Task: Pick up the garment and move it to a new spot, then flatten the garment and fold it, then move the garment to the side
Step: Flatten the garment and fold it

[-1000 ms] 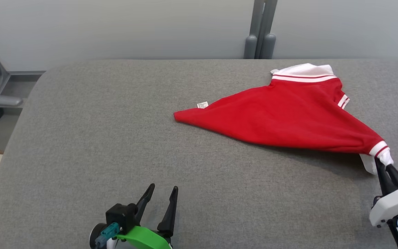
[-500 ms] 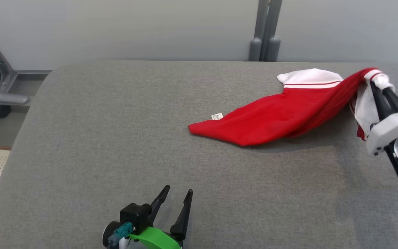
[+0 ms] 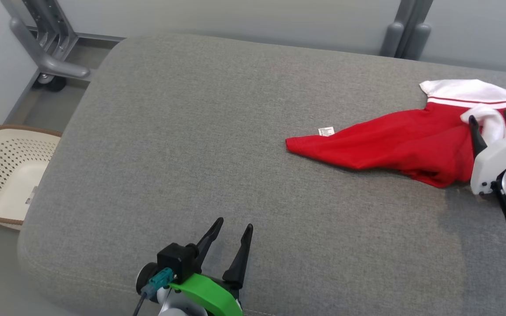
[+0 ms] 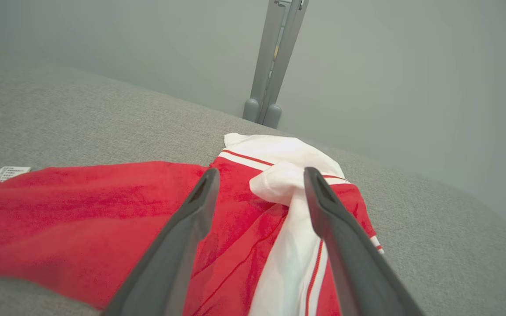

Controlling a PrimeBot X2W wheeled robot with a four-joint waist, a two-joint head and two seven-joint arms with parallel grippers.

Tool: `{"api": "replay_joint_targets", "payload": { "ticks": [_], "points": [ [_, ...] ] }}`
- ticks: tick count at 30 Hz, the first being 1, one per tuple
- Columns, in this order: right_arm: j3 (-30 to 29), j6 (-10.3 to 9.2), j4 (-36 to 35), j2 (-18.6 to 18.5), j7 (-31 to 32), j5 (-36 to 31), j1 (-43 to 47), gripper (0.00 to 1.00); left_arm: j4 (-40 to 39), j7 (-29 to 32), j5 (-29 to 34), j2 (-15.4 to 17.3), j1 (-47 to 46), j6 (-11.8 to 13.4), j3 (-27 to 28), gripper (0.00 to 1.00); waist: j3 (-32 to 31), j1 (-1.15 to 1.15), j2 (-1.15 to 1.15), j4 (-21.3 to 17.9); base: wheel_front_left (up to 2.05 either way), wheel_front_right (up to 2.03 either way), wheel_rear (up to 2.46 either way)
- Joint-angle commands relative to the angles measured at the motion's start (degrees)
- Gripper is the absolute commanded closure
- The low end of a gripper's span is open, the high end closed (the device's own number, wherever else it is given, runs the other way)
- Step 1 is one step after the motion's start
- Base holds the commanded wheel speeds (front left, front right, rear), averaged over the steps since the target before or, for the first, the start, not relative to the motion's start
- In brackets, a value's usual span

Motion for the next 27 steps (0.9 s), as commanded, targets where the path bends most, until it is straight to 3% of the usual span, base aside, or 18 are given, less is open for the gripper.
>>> {"api": "replay_joint_targets", "payload": {
  "ticks": [1,8,19,25,27],
  "points": [
    [0.43,-0.09,0.46,-0.05,-1.12,0.7,1.46,0.0,-0.44,0.0,-0.11,0.13,-0.89,0.26,0.07,0.0,0.37,0.0,0.0,-2.11,0.0,0.0,0.0],
    [4.42,-0.09,-4.58,1.74,-6.21,5.51,8.37,0.0,-2.52,0.0,0.71,0.15,-2.53,0.11,-0.59,0.0,-0.73,0.0,0.0,-10.67,0.0,0.0,0.0],
    [1.26,-0.09,-25.73,6.0,-6.46,6.89,22.52,0.0,0.16,-0.01,3.61,0.16,-7.99,0.48,-0.72,0.0,0.05,0.0,0.0,-23.26,0.0,0.0,0.0],
    [0.34,-0.09,-28.77,8.58,-6.47,6.66,26.02,0.0,3.11,0.0,6.87,0.19,-13.51,0.35,-3.03,0.0,1.65,0.0,0.0,-28.62,0.0,0.0,0.0],
    [0.44,-0.09,-28.97,9.22,-6.48,6.58,26.11,0.0,5.9,0.0,8.82,0.25,-15.69,1.54,-3.2,0.0,2.36,0.0,0.0,-30.34,0.0,0.0,0.0]
  ]
}}
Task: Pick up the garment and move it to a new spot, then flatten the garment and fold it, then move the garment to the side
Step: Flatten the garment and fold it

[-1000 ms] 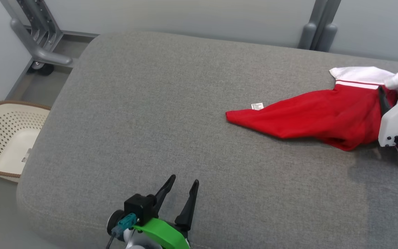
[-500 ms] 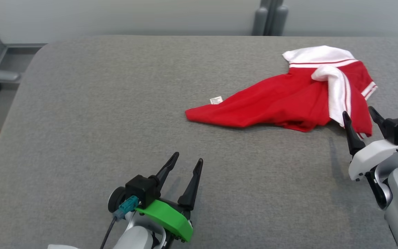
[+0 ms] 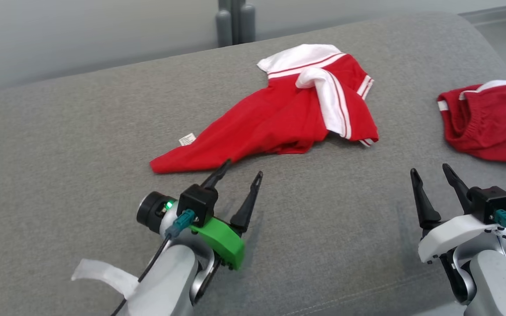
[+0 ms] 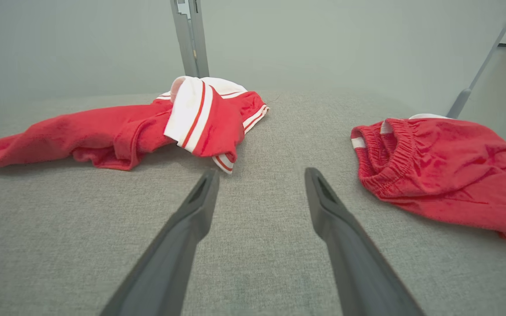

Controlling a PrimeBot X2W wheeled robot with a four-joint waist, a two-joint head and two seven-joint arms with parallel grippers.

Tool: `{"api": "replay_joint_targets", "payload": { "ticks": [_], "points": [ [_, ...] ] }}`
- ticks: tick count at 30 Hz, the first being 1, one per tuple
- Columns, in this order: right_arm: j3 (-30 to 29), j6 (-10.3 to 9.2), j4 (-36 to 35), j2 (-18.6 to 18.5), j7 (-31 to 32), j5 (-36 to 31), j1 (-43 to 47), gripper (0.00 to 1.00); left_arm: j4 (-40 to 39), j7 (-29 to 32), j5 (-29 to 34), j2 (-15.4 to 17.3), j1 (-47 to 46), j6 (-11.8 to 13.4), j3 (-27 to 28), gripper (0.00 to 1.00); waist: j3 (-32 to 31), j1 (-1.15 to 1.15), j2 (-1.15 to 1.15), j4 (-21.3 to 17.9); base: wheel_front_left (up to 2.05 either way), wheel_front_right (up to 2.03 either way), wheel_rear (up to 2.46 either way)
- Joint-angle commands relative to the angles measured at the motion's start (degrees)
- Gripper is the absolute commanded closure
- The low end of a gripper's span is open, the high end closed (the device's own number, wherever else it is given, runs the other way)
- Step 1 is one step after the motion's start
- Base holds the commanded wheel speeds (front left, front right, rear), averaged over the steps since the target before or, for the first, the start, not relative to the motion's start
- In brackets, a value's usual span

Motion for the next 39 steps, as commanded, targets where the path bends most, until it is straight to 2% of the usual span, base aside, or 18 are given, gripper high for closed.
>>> {"api": "replay_joint_targets", "payload": {
  "ticks": [1,5,13,18,19,23,24,26,27,31,35,39],
  "points": [
    [-0.18,-0.08,-0.5,0.49,-0.14,-0.29,0.4,0.0,1.51,0.01,1.4,0.38,-1.97,0.77,0.19,0.0,1.83,0.0,0.0,-5.68,0.0,0.0,0.0],
    [-0.61,-0.08,-0.47,0.95,-0.13,0.0,-0.12,0.0,7.14,0.0,5.05,0.71,-5.39,3.07,2.19,0.0,3.1,0.0,0.0,-8.1,0.0,0.0,0.0],
    [-0.22,-0.08,-1.2,1.55,-0.14,0.34,-1.08,0.0,16.91,0.0,7.35,3.16,-9.52,4.71,5.78,0.0,4.99,0.0,0.0,-11.48,0.0,0.0,0.0],
    [-1.25,-0.08,-2.23,1.64,-0.14,0.51,-1.51,0.0,18.86,0.01,7.8,3.86,-10.9,3.91,7.59,0.0,6.71,0.0,0.0,-12.02,0.0,0.0,0.0],
    [-1.44,-0.08,-2.26,1.57,-0.14,0.52,-1.4,0.0,19.46,0.01,8.05,3.85,-10.94,3.58,7.44,0.08,6.96,0.0,0.0,-11.94,0.0,0.0,0.0],
    [-2.08,-0.08,-2.49,1.75,-0.14,0.07,-1.31,0.0,20.93,0.01,8.7,3.65,-11.35,2.7,7.34,0.17,7.67,0.0,0.0,-11.27,0.0,0.0,0.0],
    [-2.07,-0.08,-2.44,1.92,-0.14,0.07,-1.42,0.0,21.21,0.01,8.87,3.56,-11.47,2.57,7.41,0.24,7.75,0.0,0.0,-11.09,0.0,0.0,0.0],
    [-1.73,-0.09,-2.34,2.04,-0.14,0.07,-1.75,0.0,21.86,0.0,8.74,3.32,-11.65,2.17,7.68,0.77,7.93,0.0,0.0,-10.74,0.0,0.0,0.0],
    [-1.57,-0.09,-2.32,2.09,-0.14,0.23,-1.96,0.0,21.21,0.01,7.98,3.21,-11.96,2.34,8.58,1.0,8.02,0.0,0.0,-10.6,0.0,0.0,0.0],
    [-1.38,-0.09,-2.35,2.32,-0.14,0.54,-2.27,0.0,15.83,0.0,6.93,2.81,-12.26,0.7,10.43,1.0,8.44,0.0,0.0,-9.75,0.0,0.0,0.0],
    [-1.76,-0.08,-1.78,2.16,-0.14,1.11,-1.76,0.0,10.02,0.01,6.99,3.97,-12.89,-0.57,12.42,1.0,8.8,0.0,0.0,-8.65,0.0,0.0,0.0],
    [-0.9,-0.08,-0.42,2.57,-0.15,1.75,-2.01,0.0,11.72,0.01,8.11,4.87,-16.61,-1.0,12.9,1.0,9.69,0.0,0.0,-8.37,0.0,0.0,0.0]
  ]
}}
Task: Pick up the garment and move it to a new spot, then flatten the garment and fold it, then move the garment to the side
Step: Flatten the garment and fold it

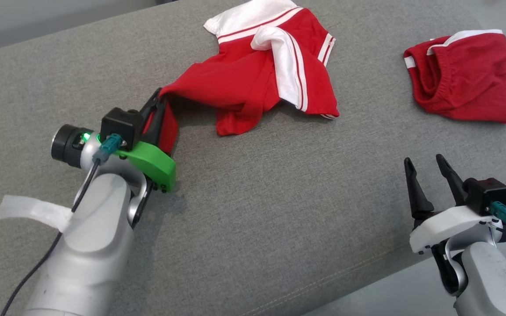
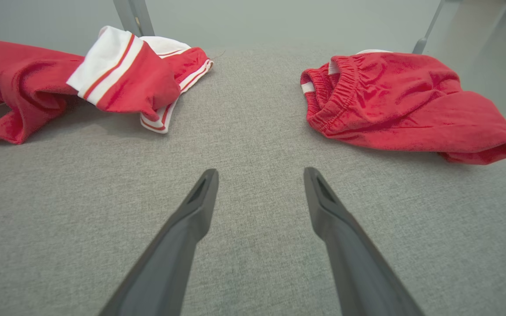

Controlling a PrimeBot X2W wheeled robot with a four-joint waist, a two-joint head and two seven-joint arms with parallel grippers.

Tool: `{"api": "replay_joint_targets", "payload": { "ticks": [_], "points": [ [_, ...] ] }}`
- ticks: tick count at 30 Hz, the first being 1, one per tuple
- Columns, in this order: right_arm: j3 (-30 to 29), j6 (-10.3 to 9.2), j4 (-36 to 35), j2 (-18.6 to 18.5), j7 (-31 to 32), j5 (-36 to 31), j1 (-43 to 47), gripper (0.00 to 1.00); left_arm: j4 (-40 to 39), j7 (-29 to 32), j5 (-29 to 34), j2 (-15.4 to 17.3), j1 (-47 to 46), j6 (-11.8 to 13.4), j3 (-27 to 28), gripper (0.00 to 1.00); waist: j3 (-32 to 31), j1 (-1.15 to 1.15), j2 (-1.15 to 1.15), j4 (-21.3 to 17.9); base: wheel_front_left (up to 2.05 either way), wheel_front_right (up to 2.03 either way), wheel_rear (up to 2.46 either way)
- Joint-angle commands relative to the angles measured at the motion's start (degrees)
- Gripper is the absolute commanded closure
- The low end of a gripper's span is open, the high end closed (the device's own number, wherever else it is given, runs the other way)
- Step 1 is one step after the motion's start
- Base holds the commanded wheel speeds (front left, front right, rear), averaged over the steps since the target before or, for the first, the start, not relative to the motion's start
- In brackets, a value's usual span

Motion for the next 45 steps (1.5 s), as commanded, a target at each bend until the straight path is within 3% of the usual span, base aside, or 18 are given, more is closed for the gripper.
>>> {"api": "replay_joint_targets", "payload": {
  "ticks": [1,12,13,14,18,22,34,39,45],
  "points": [
    [0.85,-0.07,0.5,0.34,-0.14,0.84,-0.68,0.0,1.95,0.01,0.56,0.77,-3.16,-0.24,0.37,1.0,1.04,0.0,0.0,-0.12,0.0,0.0,0.0],
    [4.3,-0.07,2.11,1.2,-0.14,1.67,-3.53,0.0,19.1,0.01,3.54,5.15,-17.05,2.75,0.47,1.0,5.69,0.0,0.0,-4.53,0.0,0.0,0.0],
    [4.41,-0.07,2.18,1.17,-0.14,1.88,-3.66,0.0,20.58,0.01,3.86,5.47,-17.71,3.19,0.29,0.56,5.98,0.0,0.0,-4.87,0.0,0.0,0.0],
    [4.45,-0.07,2.25,1.13,-0.14,1.97,-3.74,0.0,22.12,0.04,3.83,5.6,-18.26,3.68,0.35,0.01,6.16,0.0,0.0,-5.15,0.0,0.0,0.0],
    [4.08,-0.07,2.83,1.18,-0.14,2.39,-3.75,0.0,26.41,0.06,3.57,5.96,-19.45,4.97,0.49,0.0,5.98,0.0,0.0,-5.49,0.0,0.0,0.0],
    [2.85,-0.07,3.23,1.03,-0.14,2.59,-3.01,0.0,25.34,0.04,2.4,4.96,-16.69,4.95,1.05,0.0,4.36,0.0,0.0,-4.0,0.0,0.0,0.0],
    [2.47,-0.07,3.62,2.01,-0.14,2.36,-1.2,0.0,7.84,0.02,-0.27,-0.7,-4.04,2.09,2.73,0.0,-2.19,0.0,0.0,2.65,0.0,0.0,0.0],
    [3.69,-0.07,3.94,2.07,-0.14,2.99,-1.74,0.0,5.41,0.01,-0.19,-2.86,-2.11,0.6,0.42,0.0,-2.14,0.0,0.0,1.92,0.0,0.0,0.0],
    [4.38,-0.07,4.1,2.65,-0.14,3.39,-2.21,0.0,8.66,0.01,-0.19,-3.74,-4.05,-0.15,-2.54,0.0,-0.89,0.0,0.0,-1.99,0.0,0.0,0.0]
  ]
}}
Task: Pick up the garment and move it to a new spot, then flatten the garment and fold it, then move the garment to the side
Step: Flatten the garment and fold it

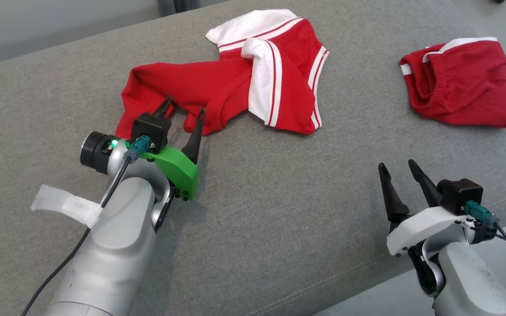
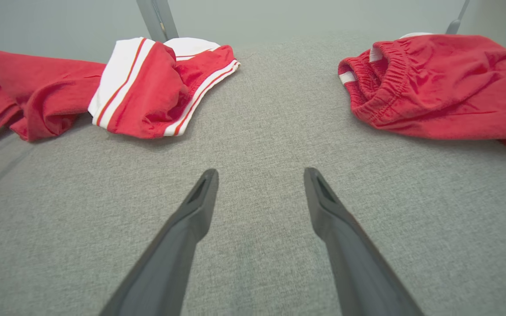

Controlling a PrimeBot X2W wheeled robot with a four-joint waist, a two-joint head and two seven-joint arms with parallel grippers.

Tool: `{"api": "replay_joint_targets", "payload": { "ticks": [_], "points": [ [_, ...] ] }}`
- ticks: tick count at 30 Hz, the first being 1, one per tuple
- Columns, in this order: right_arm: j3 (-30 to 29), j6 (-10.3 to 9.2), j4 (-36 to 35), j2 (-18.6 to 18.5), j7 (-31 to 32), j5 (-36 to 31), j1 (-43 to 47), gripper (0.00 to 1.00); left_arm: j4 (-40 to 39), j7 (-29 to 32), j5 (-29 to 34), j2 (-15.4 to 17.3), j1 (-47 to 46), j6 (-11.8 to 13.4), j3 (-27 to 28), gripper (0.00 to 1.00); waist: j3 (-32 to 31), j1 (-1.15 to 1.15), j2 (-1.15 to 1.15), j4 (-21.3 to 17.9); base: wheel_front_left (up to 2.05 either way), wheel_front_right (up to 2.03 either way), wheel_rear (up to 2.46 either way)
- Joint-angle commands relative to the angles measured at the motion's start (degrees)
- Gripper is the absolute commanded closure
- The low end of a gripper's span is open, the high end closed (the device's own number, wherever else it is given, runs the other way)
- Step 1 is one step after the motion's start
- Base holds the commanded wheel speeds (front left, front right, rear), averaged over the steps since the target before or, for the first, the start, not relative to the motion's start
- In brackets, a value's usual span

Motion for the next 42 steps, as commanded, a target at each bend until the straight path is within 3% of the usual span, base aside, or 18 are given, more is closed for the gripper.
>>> {"api": "replay_joint_targets", "payload": {
  "ticks": [1,10,17,18,19,20,27,34,42],
  "points": [
    [0.07,-0.07,0.13,0.43,-0.14,0.28,-0.05,0.0,2.18,0.0,-0.17,0.09,-1.34,-0.32,-0.66,0.0,1.39,0.0,0.0,-3.39,0.0,0.0,0.0],
    [-0.04,-0.07,-0.51,1.36,-0.14,0.7,-0.42,0.0,10.74,0.0,-0.56,1.25,-4.71,-0.57,-1.79,0.0,3.58,0.0,0.0,-9.29,0.0,0.0,0.0],
    [-0.86,-0.07,-1.24,1.39,-0.14,0.87,-0.06,0.0,14.57,0.0,-1.53,2.72,-5.49,1.19,0.01,0.0,4.49,0.0,0.0,-10.84,0.0,0.0,0.0],
    [-1.03,-0.07,-1.32,1.36,-0.14,0.84,0.07,0.0,14.58,0.0,-1.38,2.62,-5.22,0.87,-0.29,0.32,4.52,0.0,0.0,-10.77,0.0,0.0,0.0],
    [-1.29,-0.07,-1.4,1.38,-0.14,0.74,0.21,0.0,14.23,0.0,-1.23,2.56,-5.03,0.61,-0.52,0.85,4.51,0.0,0.0,-10.59,0.0,0.0,0.0],
    [-1.54,-0.07,-1.52,1.47,-0.14,0.54,0.29,0.0,13.66,0.0,-1.33,2.47,-4.87,0.52,-0.6,1.0,4.49,0.0,0.0,-10.34,0.0,0.0,0.0],
    [-2.25,-0.07,-1.8,1.18,-0.14,0.46,0.7,0.0,4.81,0.0,-1.36,2.3,-1.93,-0.08,0.29,1.0,2.59,0.0,0.0,-7.08,0.0,0.0,0.0],
    [-3.33,-0.07,-0.75,0.38,-0.14,0.82,2.62,0.0,-9.13,0.0,1.34,2.46,0.66,0.28,1.57,1.0,-2.92,0.0,0.0,-0.27,0.0,0.0,0.0],
    [-3.47,-0.07,0.07,0.92,-0.14,1.27,4.66,0.0,-19.82,0.01,5.63,5.94,3.17,0.31,1.6,1.0,-8.78,0.0,0.0,6.39,0.0,0.0,0.0]
  ]
}}
